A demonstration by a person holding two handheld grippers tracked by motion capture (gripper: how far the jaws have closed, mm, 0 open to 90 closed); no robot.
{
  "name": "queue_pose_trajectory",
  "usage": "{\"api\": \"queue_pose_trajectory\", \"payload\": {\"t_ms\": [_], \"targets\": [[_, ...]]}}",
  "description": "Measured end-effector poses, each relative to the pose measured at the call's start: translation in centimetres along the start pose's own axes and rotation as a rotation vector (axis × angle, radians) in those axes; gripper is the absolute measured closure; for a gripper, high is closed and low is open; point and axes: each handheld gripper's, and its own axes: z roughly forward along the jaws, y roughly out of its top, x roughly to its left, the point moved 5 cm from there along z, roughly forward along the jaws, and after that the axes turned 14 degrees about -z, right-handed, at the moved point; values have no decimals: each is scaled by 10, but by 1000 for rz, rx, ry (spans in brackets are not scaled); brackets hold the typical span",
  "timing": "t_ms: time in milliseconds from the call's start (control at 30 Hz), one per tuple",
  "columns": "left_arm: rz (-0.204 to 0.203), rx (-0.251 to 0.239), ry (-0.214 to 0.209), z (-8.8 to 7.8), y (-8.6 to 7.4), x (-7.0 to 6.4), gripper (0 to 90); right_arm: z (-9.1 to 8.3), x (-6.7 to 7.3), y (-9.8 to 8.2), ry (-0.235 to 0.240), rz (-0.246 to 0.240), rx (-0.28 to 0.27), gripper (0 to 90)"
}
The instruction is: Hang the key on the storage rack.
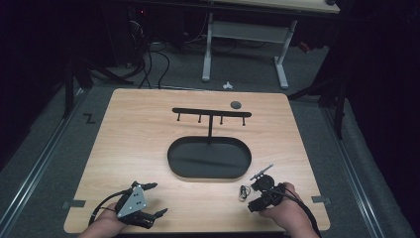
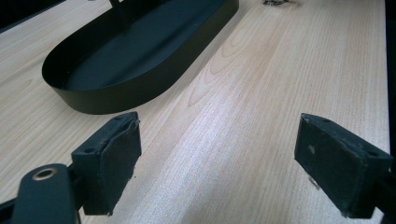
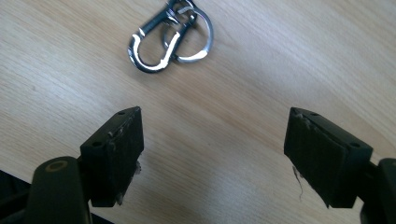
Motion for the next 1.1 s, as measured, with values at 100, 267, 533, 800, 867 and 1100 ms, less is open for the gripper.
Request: {"api": "queue_pose_trajectory", "payload": {"t_ms": [100, 267, 533, 800, 867, 1100], "targets": [[3, 2, -4, 0, 0, 0, 151, -2, 7, 8, 2, -17, -11, 212], [-2, 0, -7, 0, 0, 0, 152, -2, 14, 23, 14, -41, -3, 273], [2, 0, -9, 0, 0, 0, 152, 7, 24, 43, 24, -66, 19, 411], [0, -1, -8, 0, 0, 0, 152, 15, 19, 50, 9, -76, 36, 437], [1, -1, -8, 0, 0, 0, 151, 17, 18, 50, 10, -67, 42, 439], [-2, 0, -7, 0, 0, 0, 152, 22, 13, 47, 25, -55, 47, 483]]}}
